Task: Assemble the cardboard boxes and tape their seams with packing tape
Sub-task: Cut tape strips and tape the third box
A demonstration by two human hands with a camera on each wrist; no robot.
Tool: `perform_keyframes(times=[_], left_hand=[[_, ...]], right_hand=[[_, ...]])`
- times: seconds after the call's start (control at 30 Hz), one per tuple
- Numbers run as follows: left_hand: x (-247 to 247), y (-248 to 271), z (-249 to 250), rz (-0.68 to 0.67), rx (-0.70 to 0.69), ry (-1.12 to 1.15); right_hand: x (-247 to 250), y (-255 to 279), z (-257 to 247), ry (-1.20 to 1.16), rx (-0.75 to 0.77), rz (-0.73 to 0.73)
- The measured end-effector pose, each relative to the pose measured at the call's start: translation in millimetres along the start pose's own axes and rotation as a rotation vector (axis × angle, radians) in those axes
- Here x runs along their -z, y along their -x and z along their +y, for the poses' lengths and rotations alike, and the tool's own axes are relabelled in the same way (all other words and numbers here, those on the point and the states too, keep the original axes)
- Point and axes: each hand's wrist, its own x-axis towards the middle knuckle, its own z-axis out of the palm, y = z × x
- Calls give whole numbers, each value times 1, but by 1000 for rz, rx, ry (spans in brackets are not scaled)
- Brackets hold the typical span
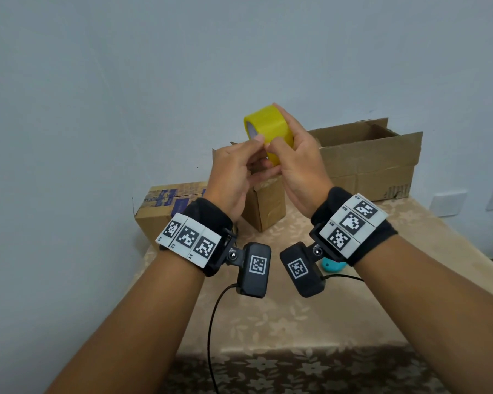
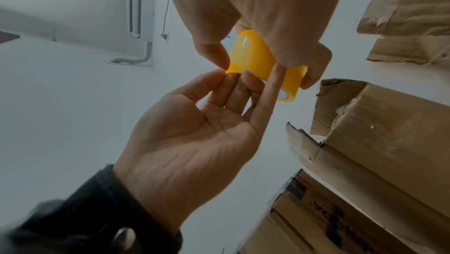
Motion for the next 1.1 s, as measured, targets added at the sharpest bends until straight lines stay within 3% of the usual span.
perform_keyframes(times=[0.8,0.97,1.1], left_hand=[[-8,3,-15,-51,26,-30],[-6,-3,-8,-48,-6,-28],[-5,-3,-5,-39,-13,-16]], right_hand=[[9,2,-2,293,102,132],[10,-2,-12,-50,-62,36],[6,-1,-15,-87,-80,4]])
